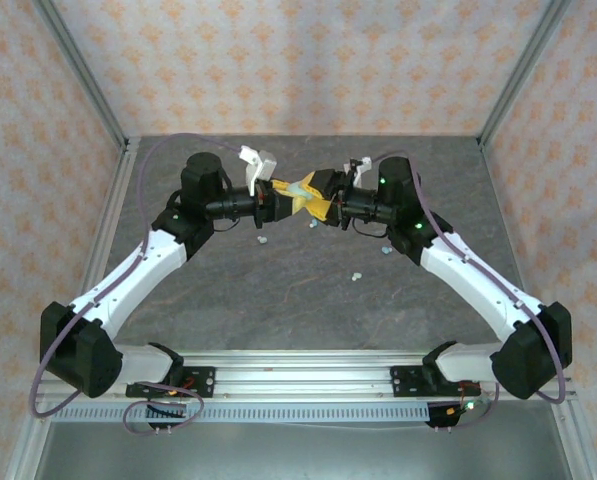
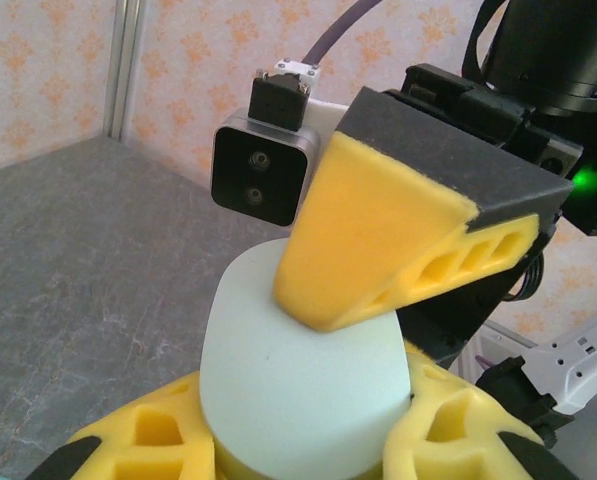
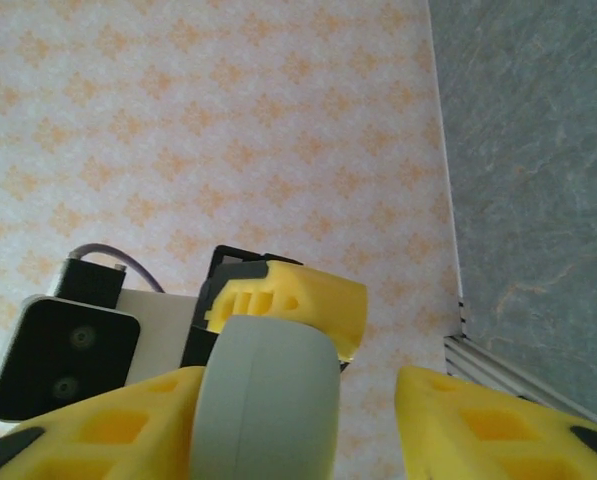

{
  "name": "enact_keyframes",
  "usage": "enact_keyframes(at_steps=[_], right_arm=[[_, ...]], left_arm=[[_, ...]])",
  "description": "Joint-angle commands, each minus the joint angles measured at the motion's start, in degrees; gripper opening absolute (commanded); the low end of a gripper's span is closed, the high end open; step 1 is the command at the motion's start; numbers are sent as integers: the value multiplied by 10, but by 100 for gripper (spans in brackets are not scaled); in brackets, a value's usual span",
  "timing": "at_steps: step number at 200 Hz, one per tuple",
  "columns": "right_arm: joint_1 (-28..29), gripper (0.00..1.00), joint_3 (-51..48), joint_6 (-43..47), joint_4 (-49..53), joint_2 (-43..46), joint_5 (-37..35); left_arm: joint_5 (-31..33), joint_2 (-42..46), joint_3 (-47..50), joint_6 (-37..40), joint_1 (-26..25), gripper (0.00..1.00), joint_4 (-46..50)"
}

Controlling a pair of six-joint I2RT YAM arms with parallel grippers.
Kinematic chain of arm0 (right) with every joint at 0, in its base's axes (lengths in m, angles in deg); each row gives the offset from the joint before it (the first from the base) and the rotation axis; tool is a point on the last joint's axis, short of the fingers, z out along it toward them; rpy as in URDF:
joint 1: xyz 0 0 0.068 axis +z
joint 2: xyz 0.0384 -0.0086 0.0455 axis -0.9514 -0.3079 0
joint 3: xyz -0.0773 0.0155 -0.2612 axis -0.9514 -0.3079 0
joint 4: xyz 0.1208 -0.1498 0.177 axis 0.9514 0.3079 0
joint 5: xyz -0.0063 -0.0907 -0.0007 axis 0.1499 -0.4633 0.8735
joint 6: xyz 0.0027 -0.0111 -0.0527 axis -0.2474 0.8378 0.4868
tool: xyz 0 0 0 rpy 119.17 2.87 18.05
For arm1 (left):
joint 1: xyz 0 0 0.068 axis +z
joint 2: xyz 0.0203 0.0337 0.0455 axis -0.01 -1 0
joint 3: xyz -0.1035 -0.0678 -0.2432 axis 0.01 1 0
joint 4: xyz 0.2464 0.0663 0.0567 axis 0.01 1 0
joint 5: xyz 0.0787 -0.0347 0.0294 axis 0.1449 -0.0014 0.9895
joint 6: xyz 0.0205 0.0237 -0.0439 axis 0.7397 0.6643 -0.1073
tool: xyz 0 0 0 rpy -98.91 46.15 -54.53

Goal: Insert wireless bluetooth earbuds into charging case

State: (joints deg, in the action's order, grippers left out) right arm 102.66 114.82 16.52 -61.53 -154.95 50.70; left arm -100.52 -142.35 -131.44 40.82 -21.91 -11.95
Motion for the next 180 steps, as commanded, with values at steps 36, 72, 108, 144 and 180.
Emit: enact_keyframes(at_steps=[36, 72, 108, 144, 180], right_arm=[[-15, 67, 143, 464, 306, 75, -77], [-1, 65, 147, 697, 352, 114, -90], [53, 68, 150, 829, 375, 120, -160], [53, 70, 135, 763, 309, 98, -75], [53, 71, 118, 731, 262, 87, -7]], left_arm=[[-54, 28, -48, 82, 3, 16, 129], [-99, 24, -87, 139, 2, 16, 228], [-107, 27, -105, 168, 2, 16, 268], [-110, 32, -103, 174, 2, 17, 270], [-124, 36, -111, 193, 2, 18, 294]])
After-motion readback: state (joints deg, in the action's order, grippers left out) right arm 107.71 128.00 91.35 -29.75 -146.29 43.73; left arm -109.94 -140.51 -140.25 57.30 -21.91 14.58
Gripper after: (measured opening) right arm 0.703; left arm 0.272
